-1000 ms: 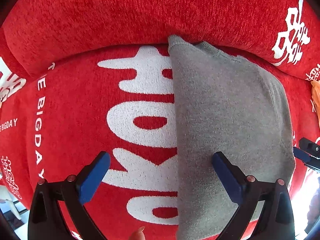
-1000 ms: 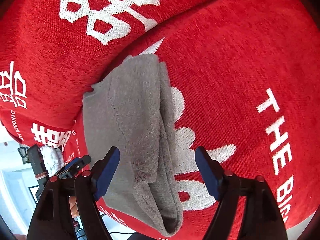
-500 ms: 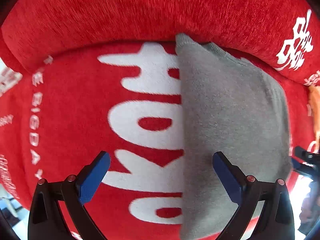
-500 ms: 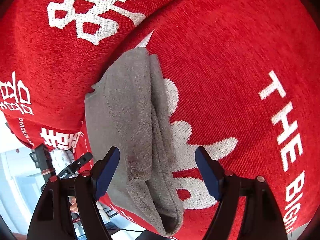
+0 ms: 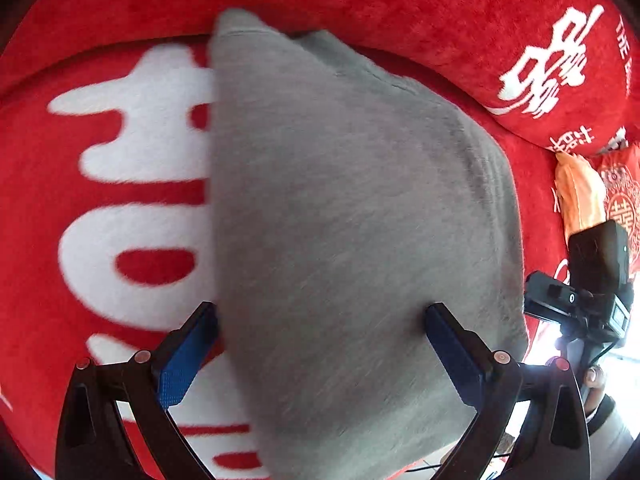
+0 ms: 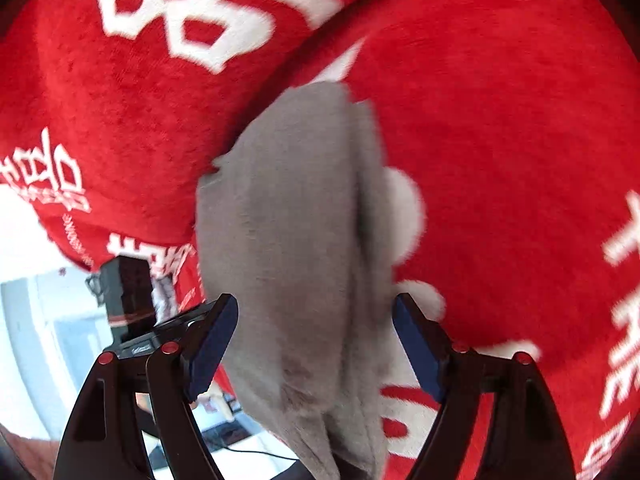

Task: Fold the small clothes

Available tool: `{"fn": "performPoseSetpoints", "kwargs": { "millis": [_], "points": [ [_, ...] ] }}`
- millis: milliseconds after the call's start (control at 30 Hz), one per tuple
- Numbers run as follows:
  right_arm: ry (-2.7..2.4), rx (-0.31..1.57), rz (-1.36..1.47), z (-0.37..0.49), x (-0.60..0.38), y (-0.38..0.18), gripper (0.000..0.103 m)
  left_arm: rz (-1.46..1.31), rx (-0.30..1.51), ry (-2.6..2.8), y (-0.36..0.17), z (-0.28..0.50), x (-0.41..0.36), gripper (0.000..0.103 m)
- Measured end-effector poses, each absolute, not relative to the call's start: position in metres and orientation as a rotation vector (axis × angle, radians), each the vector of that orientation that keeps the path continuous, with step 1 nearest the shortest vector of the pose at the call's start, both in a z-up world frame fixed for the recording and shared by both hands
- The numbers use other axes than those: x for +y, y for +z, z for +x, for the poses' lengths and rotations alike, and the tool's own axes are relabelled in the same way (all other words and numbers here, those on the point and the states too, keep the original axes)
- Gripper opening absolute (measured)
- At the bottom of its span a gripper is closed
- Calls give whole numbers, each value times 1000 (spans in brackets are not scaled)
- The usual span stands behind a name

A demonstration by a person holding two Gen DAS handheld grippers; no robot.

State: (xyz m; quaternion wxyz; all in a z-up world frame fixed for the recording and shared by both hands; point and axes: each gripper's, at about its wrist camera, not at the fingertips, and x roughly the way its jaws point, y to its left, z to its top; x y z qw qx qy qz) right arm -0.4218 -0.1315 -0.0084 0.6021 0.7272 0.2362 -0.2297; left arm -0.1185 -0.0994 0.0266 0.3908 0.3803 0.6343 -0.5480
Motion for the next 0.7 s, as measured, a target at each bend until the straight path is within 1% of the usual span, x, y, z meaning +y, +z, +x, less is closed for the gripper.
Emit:
{"fn": "performPoseSetpoints", "kwargs": {
  "millis": [133,200,233,267,300,333,400,433,467,500,600,700],
  "points": [
    [-497,504,1688,-409,-134,-13,85,980,1586,-1403,22,-126,-107,102],
    [-522,478,1727,-408,-130,-14,83,984,1581,-1402,21,-129,-105,102],
    [-535,484,1744,-409,-127,-14,64,983,1570,-1403,24,-130,-105,99],
    [-545,508,1758,-406,-124,-16,36,974,1560,-1407,25,-142,-104,91],
    [-541,496,1767,-408,-121,-15,36,966,1545,-1416,27,-147,-103,83],
    [-531,472,1768,-408,-119,-12,33,963,1524,-1431,33,-147,-102,78],
    [-489,406,1767,-405,-115,1,32,957,1500,-1453,40,-148,-99,59],
    [-477,388,1767,-402,-114,6,32,950,1492,-1468,47,-146,-97,56],
    [-461,371,1765,-398,-112,13,32,938,1492,-1484,53,-144,-95,49],
    [-444,361,1756,-391,-109,22,32,928,1496,-1496,57,-141,-95,47],
    [-413,353,1735,-375,-101,42,32,885,1518,-1533,75,-127,-85,47],
    [-381,351,1727,-354,-88,59,32,877,1480,-1555,95,-112,-68,47]
  ]
}}
